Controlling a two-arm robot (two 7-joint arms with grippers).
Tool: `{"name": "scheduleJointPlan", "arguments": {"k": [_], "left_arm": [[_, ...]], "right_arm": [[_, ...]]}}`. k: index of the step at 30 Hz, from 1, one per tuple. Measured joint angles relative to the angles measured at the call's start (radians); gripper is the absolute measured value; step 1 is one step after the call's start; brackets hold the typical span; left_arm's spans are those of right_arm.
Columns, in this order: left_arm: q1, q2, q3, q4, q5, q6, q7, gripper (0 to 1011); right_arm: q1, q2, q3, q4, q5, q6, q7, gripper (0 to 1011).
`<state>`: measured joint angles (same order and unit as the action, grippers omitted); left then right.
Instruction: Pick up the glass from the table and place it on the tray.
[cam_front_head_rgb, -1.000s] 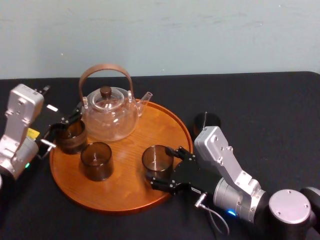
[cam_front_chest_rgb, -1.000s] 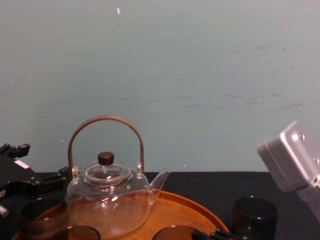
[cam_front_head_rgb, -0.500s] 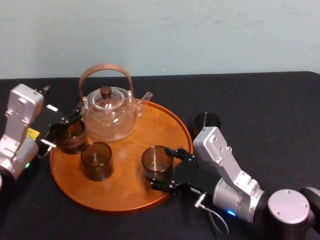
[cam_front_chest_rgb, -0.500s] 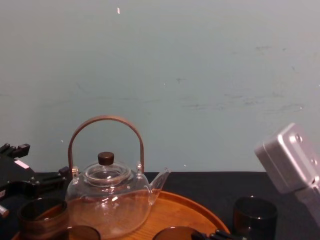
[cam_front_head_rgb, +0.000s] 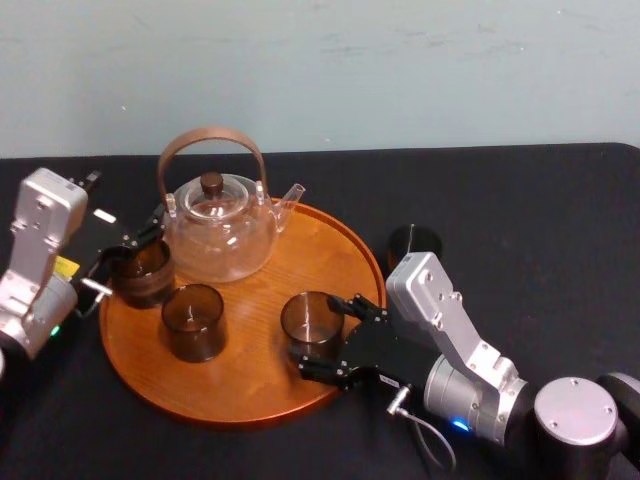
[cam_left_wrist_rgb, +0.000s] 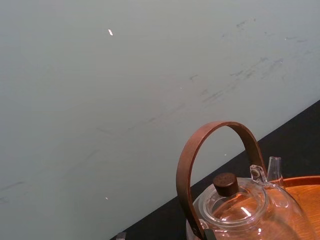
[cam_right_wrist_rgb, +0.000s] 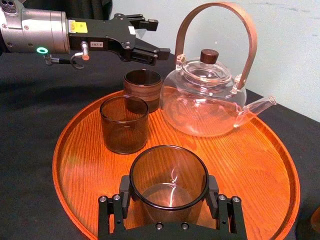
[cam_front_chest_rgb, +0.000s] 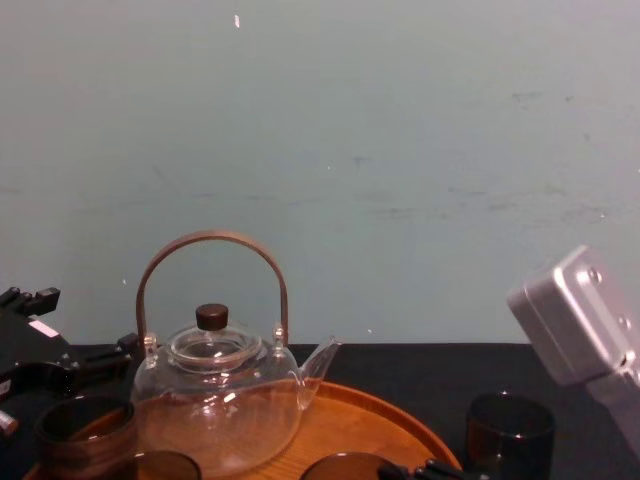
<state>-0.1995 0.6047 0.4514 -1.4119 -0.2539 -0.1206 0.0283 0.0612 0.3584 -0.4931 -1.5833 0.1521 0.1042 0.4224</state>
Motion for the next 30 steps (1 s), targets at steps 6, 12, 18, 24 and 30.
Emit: {"name": "scheduleJointPlan", "arguments": {"k": [6,12,18,24,30], "left_arm": [[0.0,0.0,0.0,0.0,0.0,0.0,0.0,1001],[0.0,0.0,0.0,0.0,0.0,0.0,0.0,1001],[0.0,0.0,0.0,0.0,0.0,0.0,0.0,1001],[0.0,0.0,0.0,0.0,0.0,0.0,0.0,1002],[0.0,0.0,0.0,0.0,0.0,0.0,0.0,1001]], "right_arm": [[0.0,0.0,0.0,0.0,0.001,-0.001,0.0,913],[-0.001,0.0,0.001,0.0,0.001,-0.002,0.0,1002],[-0.001,0.001,0.001,0.0,0.001,-0.002,0.0,1002],[-0.004,0.002,0.005,-0.004,0.011,-0.005,0.003,1002],[-0.018,0.019,0.026,-0.052,0.027,-0.018,-0.002,1002]]}}
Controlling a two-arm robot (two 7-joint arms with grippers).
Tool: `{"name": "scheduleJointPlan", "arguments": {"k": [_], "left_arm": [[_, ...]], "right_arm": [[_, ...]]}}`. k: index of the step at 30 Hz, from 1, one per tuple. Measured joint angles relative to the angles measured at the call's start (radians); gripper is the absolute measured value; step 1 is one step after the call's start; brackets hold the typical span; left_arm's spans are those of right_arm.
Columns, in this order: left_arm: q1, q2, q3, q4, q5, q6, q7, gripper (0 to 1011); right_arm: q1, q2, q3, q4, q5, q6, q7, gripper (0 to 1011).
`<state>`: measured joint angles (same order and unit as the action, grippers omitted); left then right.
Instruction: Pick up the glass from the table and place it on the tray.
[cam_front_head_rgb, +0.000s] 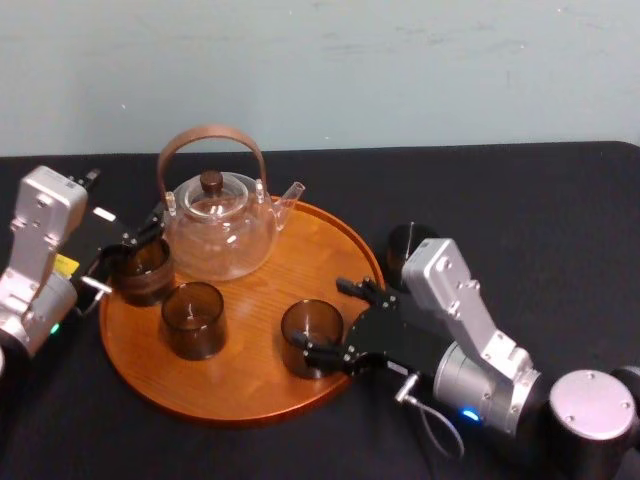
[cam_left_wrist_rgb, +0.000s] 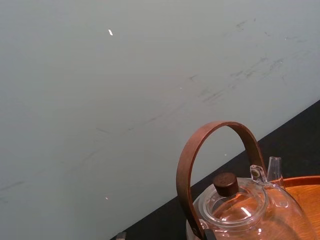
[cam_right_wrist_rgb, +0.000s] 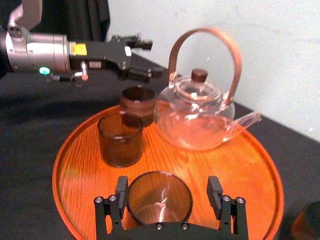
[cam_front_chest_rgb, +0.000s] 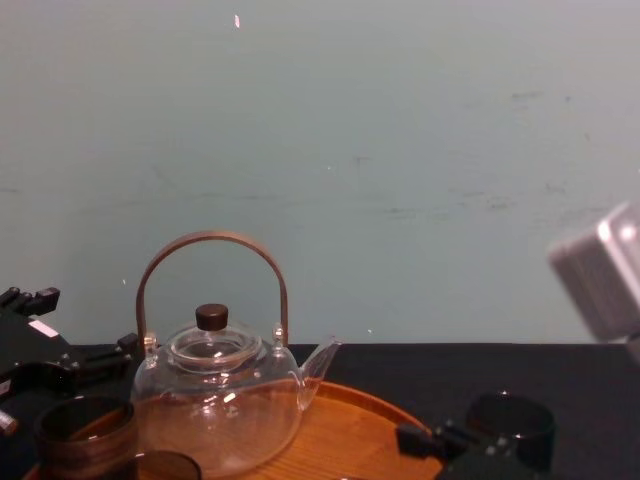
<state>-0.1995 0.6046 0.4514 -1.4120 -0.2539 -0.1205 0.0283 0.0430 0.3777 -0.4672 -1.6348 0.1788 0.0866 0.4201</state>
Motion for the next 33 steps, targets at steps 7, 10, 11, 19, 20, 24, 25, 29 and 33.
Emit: {"name": "scheduleJointPlan", "arguments": {"k": [7,10,11,19,20,24,25,29,33], "left_arm": [[0.0,0.0,0.0,0.0,0.0,0.0,0.0,1001],[0.0,0.0,0.0,0.0,0.0,0.0,0.0,1001],[0.0,0.0,0.0,0.0,0.0,0.0,0.0,1001],[0.0,0.0,0.0,0.0,0.0,0.0,0.0,1001],[0.0,0.0,0.0,0.0,0.0,0.0,0.0,1001],[0.0,0.0,0.0,0.0,0.0,0.0,0.0,1001],[0.0,0.0,0.0,0.0,0.0,0.0,0.0,1001],[0.0,0.0,0.0,0.0,0.0,0.0,0.0,1001],[0.0,0.0,0.0,0.0,0.0,0.0,0.0,1001]], "right_arm": [[-0.033,0.03,0.031,-0.072,0.015,-0.016,-0.01,1002],[-0.059,0.05,0.048,-0.108,0.024,-0.018,-0.015,1002],[-0.073,0.06,0.055,-0.123,0.028,-0.016,-0.018,1002],[-0.161,0.115,0.14,-0.195,0.062,0.012,-0.055,1002],[-0.17,0.119,0.152,-0.2,0.067,0.012,-0.059,1002],[-0.217,0.138,0.219,-0.218,0.088,0.009,-0.085,1002],[-0.223,0.14,0.229,-0.218,0.091,0.009,-0.088,1002],[-0.239,0.144,0.269,-0.211,0.103,0.008,-0.099,1002],[-0.231,0.139,0.292,-0.182,0.112,0.009,-0.103,1002]]}}
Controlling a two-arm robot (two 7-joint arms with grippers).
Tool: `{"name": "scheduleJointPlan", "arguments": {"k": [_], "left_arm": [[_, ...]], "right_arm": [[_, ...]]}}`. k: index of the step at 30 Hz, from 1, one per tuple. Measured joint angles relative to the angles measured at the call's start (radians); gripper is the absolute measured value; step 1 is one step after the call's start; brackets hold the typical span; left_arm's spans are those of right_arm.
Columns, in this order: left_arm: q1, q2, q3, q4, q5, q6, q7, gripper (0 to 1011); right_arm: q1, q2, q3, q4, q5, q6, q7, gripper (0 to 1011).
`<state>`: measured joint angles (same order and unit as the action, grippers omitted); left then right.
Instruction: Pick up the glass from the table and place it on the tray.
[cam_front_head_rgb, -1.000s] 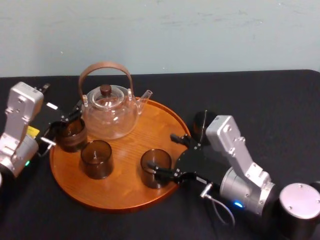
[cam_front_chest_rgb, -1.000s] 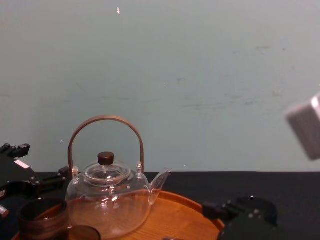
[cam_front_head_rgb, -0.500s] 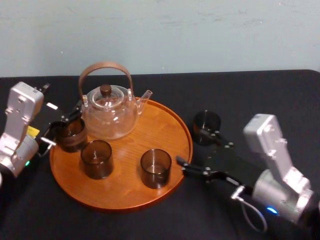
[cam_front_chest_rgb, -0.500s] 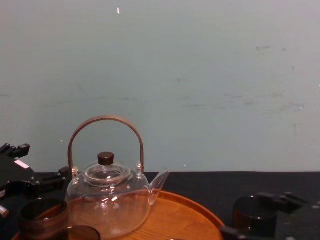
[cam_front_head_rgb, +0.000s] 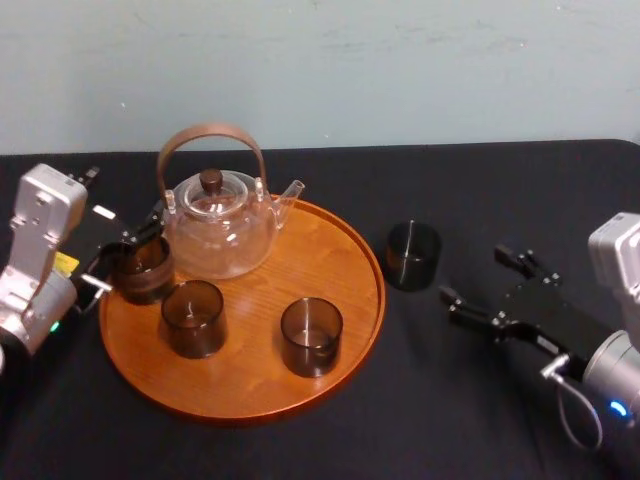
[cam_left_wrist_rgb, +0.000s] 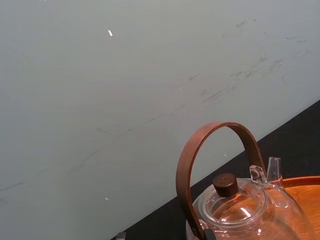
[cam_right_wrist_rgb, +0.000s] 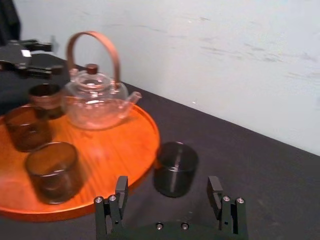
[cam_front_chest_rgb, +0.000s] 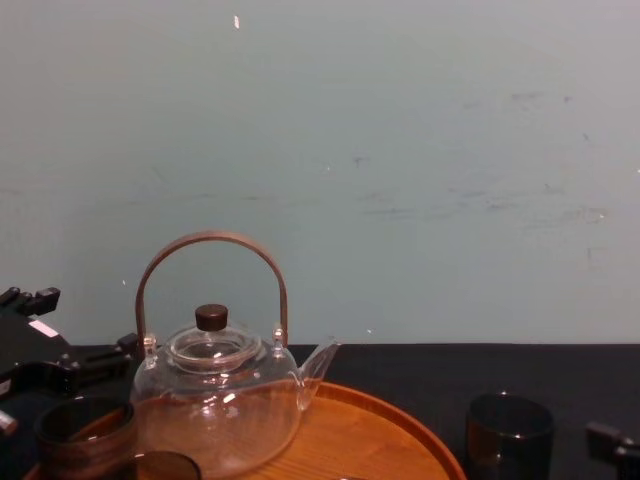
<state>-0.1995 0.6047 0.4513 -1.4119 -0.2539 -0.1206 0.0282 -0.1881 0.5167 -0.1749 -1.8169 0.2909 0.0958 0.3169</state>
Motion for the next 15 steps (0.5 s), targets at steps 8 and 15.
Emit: {"name": "scheduleJointPlan", "arguments": {"k": [8,15], "left_arm": [[0.0,0.0,0.0,0.0,0.0,0.0,0.0,1001],[0.0,0.0,0.0,0.0,0.0,0.0,0.0,1001]], "right_arm": [[0.095,-0.032,-0.002,0.123,0.003,0.026,0.002,1002],[0.182,-0.054,-0.033,0.218,-0.013,0.042,0.017,1002]]}}
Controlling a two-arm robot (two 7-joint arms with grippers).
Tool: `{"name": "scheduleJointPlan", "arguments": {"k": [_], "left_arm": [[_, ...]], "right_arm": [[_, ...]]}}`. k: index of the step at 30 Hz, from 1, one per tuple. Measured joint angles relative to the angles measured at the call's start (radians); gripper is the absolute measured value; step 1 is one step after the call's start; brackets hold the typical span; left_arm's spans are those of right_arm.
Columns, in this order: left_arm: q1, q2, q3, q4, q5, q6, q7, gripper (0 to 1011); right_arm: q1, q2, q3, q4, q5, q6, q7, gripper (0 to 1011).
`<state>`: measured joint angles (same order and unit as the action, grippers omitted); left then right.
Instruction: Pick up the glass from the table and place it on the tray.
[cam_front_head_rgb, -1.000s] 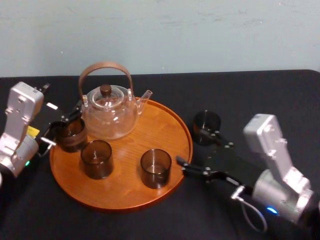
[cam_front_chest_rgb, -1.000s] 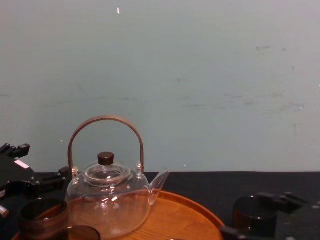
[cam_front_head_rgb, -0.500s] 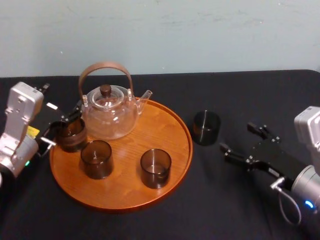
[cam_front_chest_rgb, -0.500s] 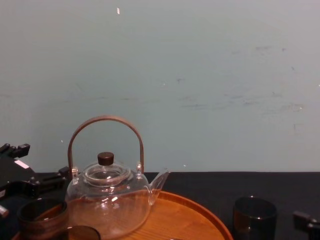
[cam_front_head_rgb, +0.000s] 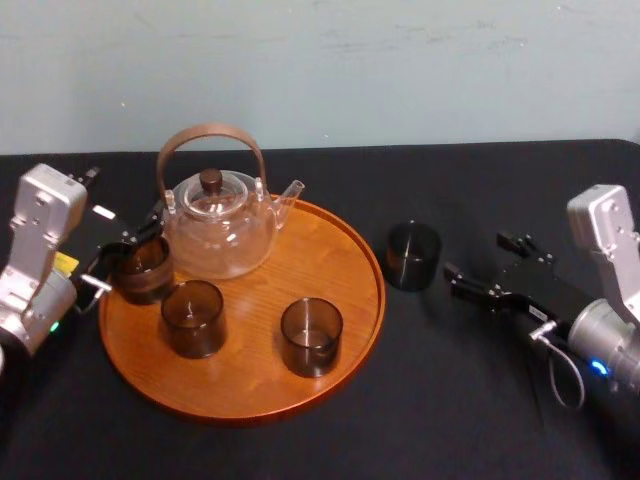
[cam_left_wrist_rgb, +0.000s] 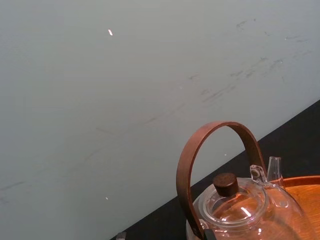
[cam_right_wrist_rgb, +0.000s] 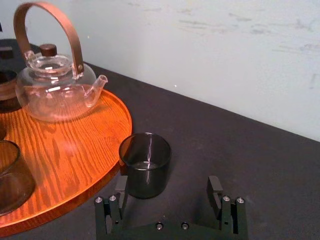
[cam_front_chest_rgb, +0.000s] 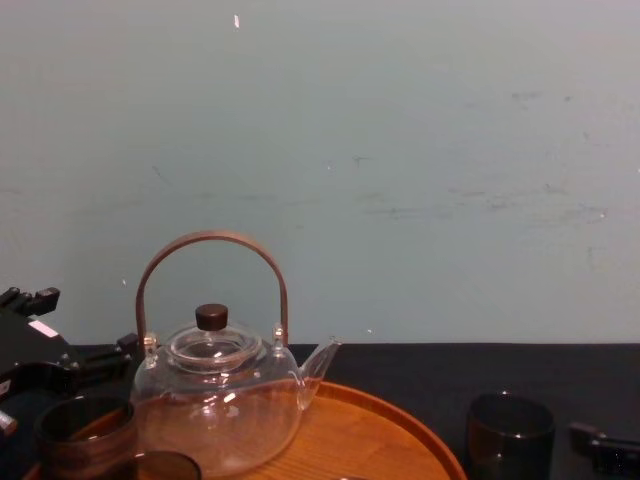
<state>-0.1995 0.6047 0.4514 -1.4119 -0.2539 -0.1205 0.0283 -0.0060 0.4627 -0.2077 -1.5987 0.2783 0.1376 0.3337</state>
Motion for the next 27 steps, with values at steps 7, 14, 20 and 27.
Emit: {"name": "scheduleJointPlan", "arguments": {"k": [7,14,20,27], "left_arm": [[0.0,0.0,0.0,0.0,0.0,0.0,0.0,1001],[0.0,0.0,0.0,0.0,0.0,0.0,0.0,1001],[0.0,0.0,0.0,0.0,0.0,0.0,0.0,1001],[0.0,0.0,0.0,0.0,0.0,0.0,0.0,1001]], "right_arm": [[0.064,-0.014,-0.04,0.056,-0.025,0.008,0.02,1002],[0.091,-0.019,-0.073,0.075,-0.045,0.009,0.036,1002],[0.112,-0.025,-0.088,0.095,-0.057,0.013,0.04,1002],[0.143,-0.038,-0.102,0.129,-0.064,0.012,0.048,1002]]}}
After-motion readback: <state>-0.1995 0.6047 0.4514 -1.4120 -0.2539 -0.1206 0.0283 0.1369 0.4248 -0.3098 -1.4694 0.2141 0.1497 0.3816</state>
